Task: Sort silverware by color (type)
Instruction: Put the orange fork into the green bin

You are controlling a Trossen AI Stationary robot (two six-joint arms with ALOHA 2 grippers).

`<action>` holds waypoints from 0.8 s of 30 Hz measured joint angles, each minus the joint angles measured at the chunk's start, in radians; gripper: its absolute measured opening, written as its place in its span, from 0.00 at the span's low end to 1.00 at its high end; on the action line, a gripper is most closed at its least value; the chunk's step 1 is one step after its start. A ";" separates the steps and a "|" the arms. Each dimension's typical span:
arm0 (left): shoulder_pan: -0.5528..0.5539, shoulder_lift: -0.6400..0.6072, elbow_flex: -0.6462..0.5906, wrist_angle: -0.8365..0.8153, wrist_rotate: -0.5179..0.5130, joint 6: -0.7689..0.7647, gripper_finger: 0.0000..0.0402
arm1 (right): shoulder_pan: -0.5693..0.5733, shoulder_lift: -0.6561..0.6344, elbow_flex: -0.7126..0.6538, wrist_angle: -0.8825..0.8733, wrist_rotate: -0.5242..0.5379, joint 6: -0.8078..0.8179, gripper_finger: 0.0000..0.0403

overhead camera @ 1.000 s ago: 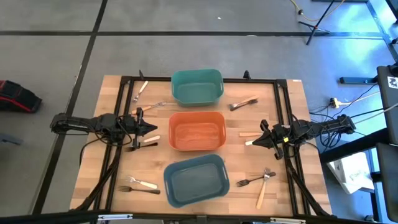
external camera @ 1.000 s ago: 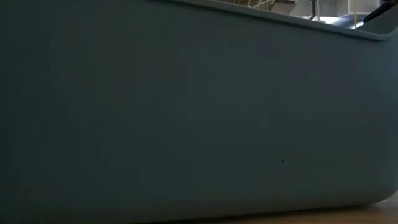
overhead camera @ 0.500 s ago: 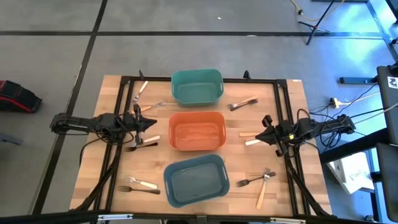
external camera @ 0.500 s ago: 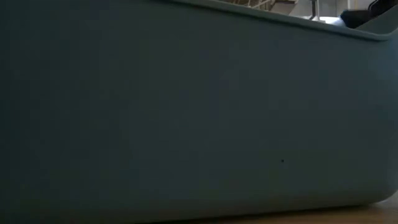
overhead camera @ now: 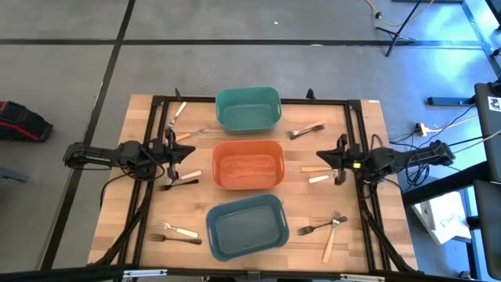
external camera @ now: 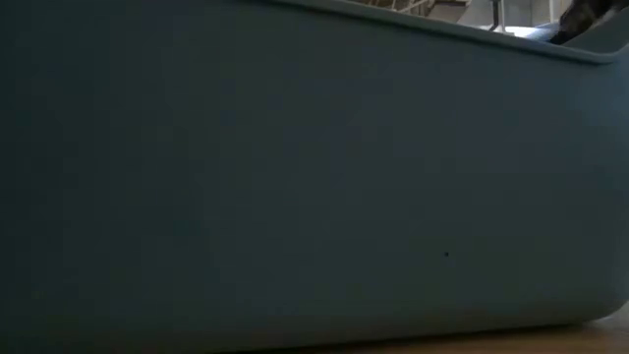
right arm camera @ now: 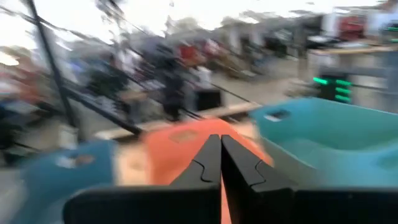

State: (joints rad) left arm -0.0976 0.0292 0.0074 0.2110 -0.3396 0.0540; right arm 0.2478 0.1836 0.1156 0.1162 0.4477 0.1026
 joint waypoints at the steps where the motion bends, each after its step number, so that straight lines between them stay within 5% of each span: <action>1: 0.003 0.014 0.000 0.020 0.001 0.008 0.01 | -0.007 0.037 0.019 -0.024 0.019 -0.002 0.01; 9: 0.014 0.157 0.000 0.164 0.138 -0.020 0.01 | -0.132 0.282 0.238 -0.366 0.021 0.031 0.01; 14: 0.014 0.229 0.000 0.204 0.167 -0.044 0.01 | -0.212 0.428 0.371 -0.603 -0.071 0.099 0.01; 24: 0.014 0.298 0.000 0.256 0.228 -0.052 0.01 | -0.276 0.580 0.428 -0.666 -0.148 0.078 0.01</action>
State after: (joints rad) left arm -0.0834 0.3274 0.0071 0.4667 -0.1118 0.0025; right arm -0.0284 0.7639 0.5438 -0.5497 0.2993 0.1804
